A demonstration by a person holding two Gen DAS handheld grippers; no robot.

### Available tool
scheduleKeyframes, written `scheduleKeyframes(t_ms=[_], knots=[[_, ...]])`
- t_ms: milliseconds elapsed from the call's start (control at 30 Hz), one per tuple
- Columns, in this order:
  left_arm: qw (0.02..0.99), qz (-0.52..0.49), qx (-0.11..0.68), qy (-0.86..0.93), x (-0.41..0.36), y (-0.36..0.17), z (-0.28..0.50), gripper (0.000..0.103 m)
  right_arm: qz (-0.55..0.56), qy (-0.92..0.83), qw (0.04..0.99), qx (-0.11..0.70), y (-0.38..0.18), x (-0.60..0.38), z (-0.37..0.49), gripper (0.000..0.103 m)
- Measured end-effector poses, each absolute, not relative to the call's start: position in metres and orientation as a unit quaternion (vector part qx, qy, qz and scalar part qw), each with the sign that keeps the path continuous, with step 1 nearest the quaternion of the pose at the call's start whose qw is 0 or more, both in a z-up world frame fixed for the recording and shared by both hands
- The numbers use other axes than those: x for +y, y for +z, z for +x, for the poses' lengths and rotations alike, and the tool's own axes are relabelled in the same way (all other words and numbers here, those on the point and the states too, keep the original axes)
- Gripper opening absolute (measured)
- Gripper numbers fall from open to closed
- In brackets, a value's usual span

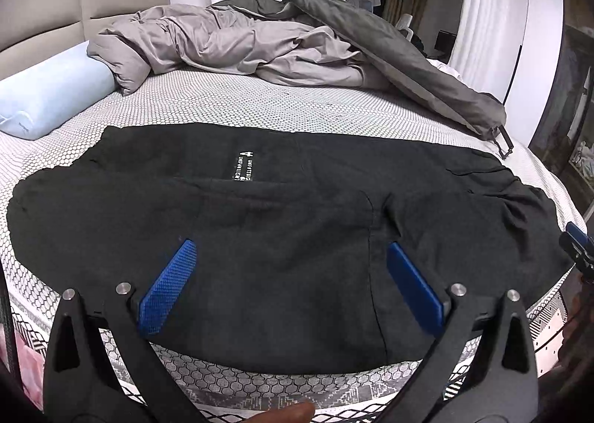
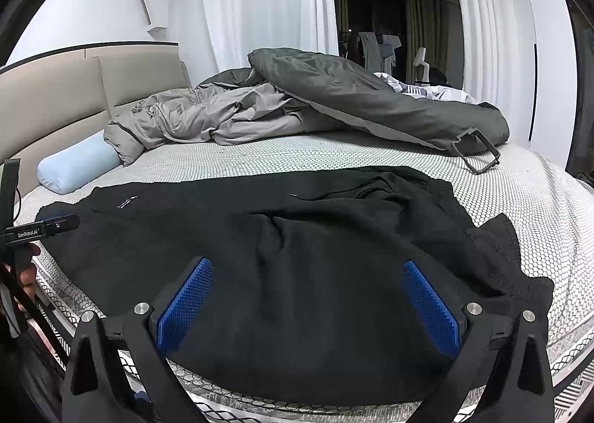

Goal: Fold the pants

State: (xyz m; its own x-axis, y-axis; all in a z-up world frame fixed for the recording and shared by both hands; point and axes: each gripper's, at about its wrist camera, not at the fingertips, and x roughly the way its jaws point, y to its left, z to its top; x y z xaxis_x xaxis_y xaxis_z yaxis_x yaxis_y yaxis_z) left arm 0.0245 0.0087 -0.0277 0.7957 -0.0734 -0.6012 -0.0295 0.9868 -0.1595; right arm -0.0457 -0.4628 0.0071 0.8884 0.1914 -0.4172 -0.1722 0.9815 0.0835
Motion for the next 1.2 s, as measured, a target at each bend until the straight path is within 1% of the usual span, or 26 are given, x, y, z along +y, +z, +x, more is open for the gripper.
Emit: scheduleKeyframes(t_ms=[233,400,633,867,900,1000,1033,1200], knots=[[0.946,-0.071,0.315,-0.002,0.014,-0.027,0.022,0.102,0.019,0.088,0.971,0.22,0.004,-0.469,-0.046,0.103],[0.95,-0.083,0.302,0.005,0.034,-0.023,0.015,0.102,0.033,0.074,0.971,0.226,0.0,-0.481,-0.045,0.103],[0.953,-0.096,0.282,0.053,0.085,-0.016,-0.003,0.102,0.069,0.051,0.97,0.226,0.001,-0.509,-0.048,0.103],[0.94,-0.169,0.274,0.11,0.164,-0.017,-0.021,0.102,0.101,0.063,0.967,0.225,0.008,-0.533,-0.063,0.103],[0.935,-0.181,0.283,0.109,0.176,-0.021,-0.021,0.102,0.106,0.061,0.965,0.233,0.006,-0.535,-0.062,0.103],[0.922,-0.201,0.309,0.116,0.198,-0.036,-0.018,0.091,0.137,0.065,0.955,0.253,0.002,-0.548,-0.061,0.103],[0.917,-0.205,0.32,0.12,0.202,-0.041,-0.016,0.089,0.147,0.065,0.953,0.256,0.001,-0.551,-0.062,0.103],[0.901,-0.24,0.345,0.107,0.219,-0.056,-0.016,0.089,0.172,0.062,0.947,0.262,-0.001,-0.561,-0.063,0.103]])
